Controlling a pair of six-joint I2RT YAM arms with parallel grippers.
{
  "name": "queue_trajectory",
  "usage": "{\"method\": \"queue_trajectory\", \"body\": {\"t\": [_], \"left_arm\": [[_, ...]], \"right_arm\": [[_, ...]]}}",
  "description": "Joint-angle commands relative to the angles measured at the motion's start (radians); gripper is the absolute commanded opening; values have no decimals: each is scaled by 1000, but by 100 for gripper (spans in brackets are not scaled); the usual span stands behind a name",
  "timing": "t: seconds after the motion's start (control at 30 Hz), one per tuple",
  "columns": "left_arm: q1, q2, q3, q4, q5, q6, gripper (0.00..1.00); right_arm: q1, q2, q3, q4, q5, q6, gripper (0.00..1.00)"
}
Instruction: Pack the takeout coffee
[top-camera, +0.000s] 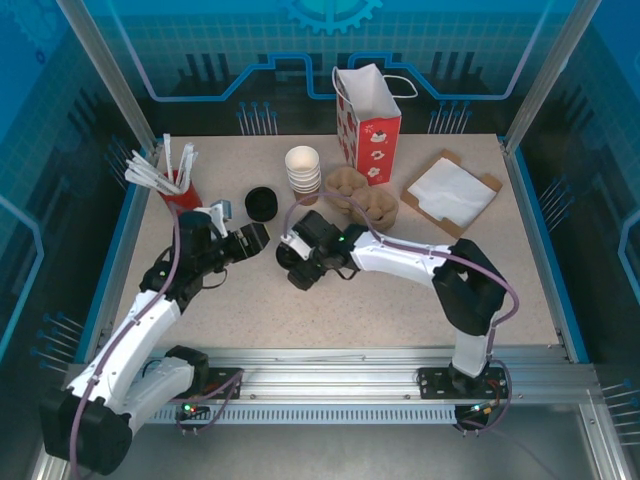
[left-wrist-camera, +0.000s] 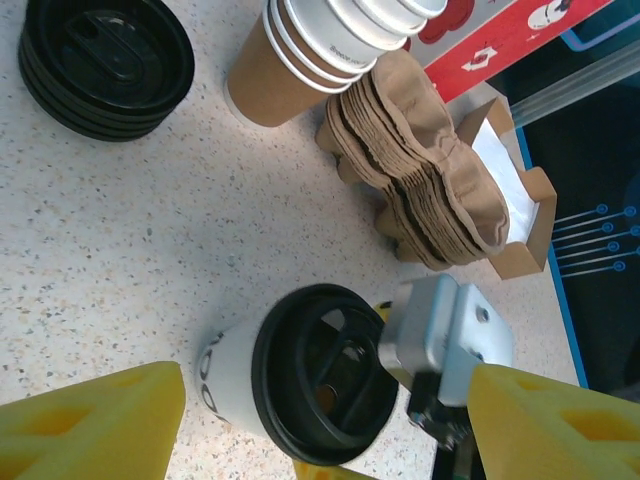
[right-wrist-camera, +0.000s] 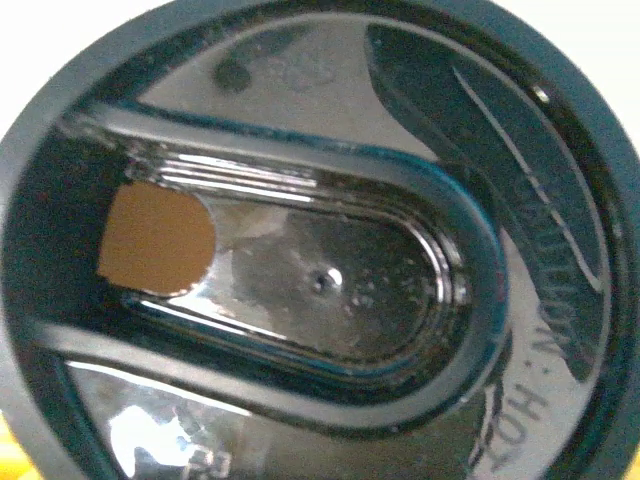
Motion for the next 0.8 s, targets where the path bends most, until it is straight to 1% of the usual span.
{"method": "queue_trajectory", "body": {"t": [0.0,0.13,0.23,0.3,0.4,0.5,0.57,0.67,0.77], "left_arm": [[16,-40,-14,-40,-58,9,77],[15,-68,-18,-56,-92,12,77],[15,-70,-12,-56,-79,18,78],[15,-71,-6,-49,-53,22,79],[14,-66,-5,14,29,19,81],[-3,-41,7,98,109,20,83],[-34,-8,32,143,137,40,84],[-90,57,86,167,154,78,85],[-152,142,153,181,157,119,87]], "right_arm": [[2,48,73,-7,5,-17,82],[3,35,99,-27,-8,-10,90],[3,-40,78,-53,-26,1,96],[3,-117,46,-64,-40,6,98],[-18,-238,15,-89,-58,1,98],[-87,-320,4,-116,-78,-23,97],[-163,-345,11,-133,-82,-45,96],[-280,-343,35,-137,-96,-72,96],[-376,-294,78,-132,-101,-95,95]]}}
